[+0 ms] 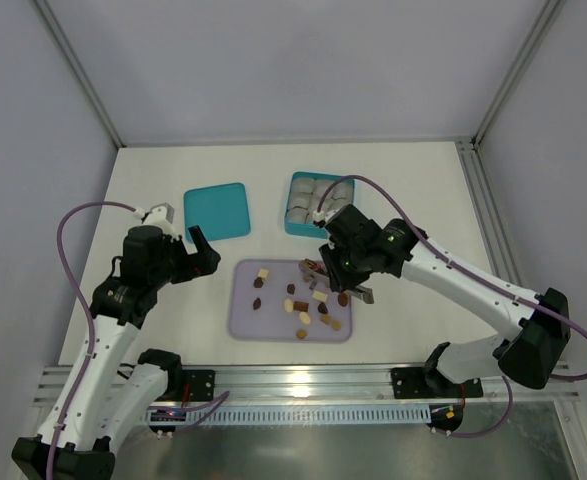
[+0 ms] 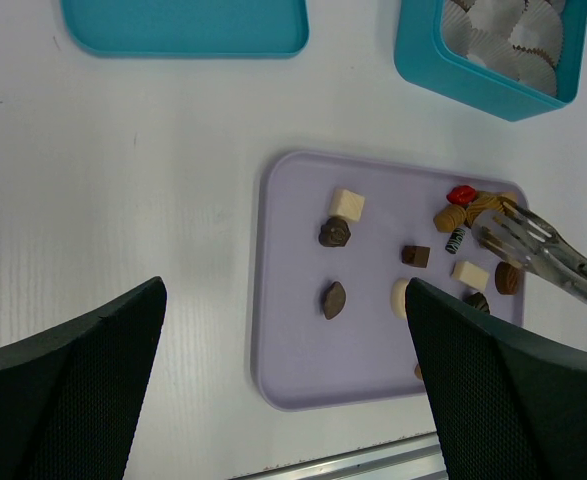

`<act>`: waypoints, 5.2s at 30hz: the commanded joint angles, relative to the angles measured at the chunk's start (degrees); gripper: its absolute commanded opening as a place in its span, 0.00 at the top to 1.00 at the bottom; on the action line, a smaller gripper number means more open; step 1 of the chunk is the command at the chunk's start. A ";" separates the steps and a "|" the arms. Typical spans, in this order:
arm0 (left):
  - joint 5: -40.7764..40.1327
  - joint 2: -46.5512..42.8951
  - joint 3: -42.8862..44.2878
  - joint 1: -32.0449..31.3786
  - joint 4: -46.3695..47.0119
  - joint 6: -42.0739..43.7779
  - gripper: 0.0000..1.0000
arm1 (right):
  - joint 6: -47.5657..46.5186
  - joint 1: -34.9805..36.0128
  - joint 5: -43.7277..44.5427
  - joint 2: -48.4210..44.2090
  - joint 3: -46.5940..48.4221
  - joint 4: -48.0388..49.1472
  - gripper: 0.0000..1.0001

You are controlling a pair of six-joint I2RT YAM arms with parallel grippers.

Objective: Pack the chocolate

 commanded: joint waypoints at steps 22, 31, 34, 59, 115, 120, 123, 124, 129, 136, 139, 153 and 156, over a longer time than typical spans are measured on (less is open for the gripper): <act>-1.00 0.28 0.06 -0.60 0.75 0.19 0.00 | -3.61 -20.08 -2.80 32.17 41.63 4.84 0.76; -1.09 0.72 0.06 -0.87 0.66 0.02 0.00 | -3.96 -21.22 -0.78 40.01 47.79 4.75 0.76; -1.18 0.72 0.06 -0.96 0.66 0.10 0.00 | -3.96 -21.31 1.05 41.50 47.88 4.66 0.76; -1.62 0.72 0.15 -1.40 0.48 0.10 0.00 | -3.61 -21.31 0.45 41.86 47.00 5.37 0.55; -1.62 0.37 0.15 -2.01 0.48 0.02 0.00 | 15.64 9.63 3.26 -3.14 -8.54 13.10 0.60; -1.79 0.37 0.15 -2.27 0.48 -0.07 0.00 | 15.55 9.80 4.14 -2.53 -8.81 12.66 0.60; -1.79 0.28 0.15 -2.28 0.48 0.02 0.00 | 15.46 9.81 5.02 -2.53 -8.54 11.96 0.60; -1.79 0.28 0.15 -2.36 0.57 -0.07 0.00 | 15.46 9.81 5.28 -2.44 -8.45 11.70 0.60; -1.79 0.19 0.15 -2.28 0.48 -0.07 0.00 | 15.55 9.89 5.99 -2.96 -8.28 11.17 0.60; -1.79 0.19 0.15 -2.36 0.48 -0.07 0.00 | 15.73 10.60 5.46 -2.00 -8.19 11.61 0.56; -1.79 0.11 0.15 -2.45 0.48 0.02 0.00 | 15.64 10.60 5.64 -1.56 -8.28 11.69 0.56; -1.97 0.10 0.15 -2.71 0.39 -0.07 0.00 | 14.94 11.04 5.37 2.13 -7.14 12.84 0.59; -2.06 0.10 0.15 -2.63 0.39 0.02 0.00 | 14.41 11.04 5.90 3.27 -6.52 12.75 0.60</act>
